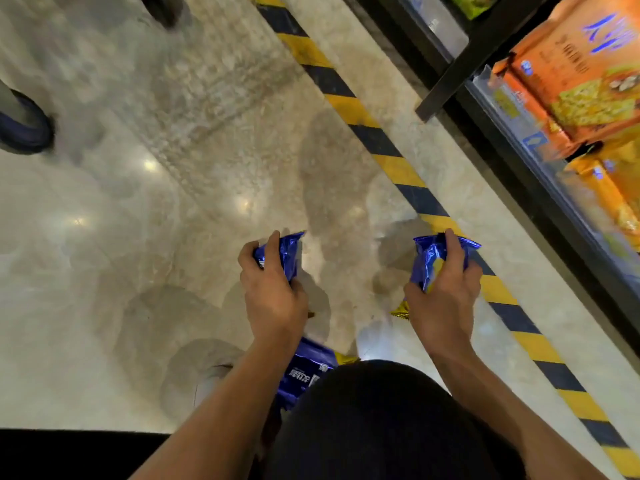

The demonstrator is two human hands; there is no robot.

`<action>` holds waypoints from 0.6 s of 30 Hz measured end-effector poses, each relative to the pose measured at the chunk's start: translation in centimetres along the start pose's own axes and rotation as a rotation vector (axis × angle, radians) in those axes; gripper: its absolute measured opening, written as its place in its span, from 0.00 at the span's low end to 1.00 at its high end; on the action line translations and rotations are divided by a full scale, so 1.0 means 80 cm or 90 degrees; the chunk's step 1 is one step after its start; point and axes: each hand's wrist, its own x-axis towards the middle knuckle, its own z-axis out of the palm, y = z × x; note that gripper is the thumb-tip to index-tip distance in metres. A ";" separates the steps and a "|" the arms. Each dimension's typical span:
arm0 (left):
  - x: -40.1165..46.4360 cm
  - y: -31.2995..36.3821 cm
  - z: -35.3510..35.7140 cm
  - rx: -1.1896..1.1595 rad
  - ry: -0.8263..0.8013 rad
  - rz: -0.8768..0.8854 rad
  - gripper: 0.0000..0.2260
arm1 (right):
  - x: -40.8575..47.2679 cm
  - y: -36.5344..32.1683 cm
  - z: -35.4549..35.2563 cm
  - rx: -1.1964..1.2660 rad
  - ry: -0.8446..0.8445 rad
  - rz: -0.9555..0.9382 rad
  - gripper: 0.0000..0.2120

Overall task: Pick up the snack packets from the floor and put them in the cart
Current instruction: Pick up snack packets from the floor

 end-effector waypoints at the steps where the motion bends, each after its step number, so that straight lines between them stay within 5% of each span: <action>1: -0.005 0.010 -0.016 -0.003 -0.004 0.005 0.36 | -0.003 -0.015 -0.020 0.001 -0.009 -0.006 0.45; 18: -0.183 0.336 -0.480 0.008 -0.015 0.056 0.32 | -0.168 -0.397 -0.441 0.053 -0.135 -0.140 0.41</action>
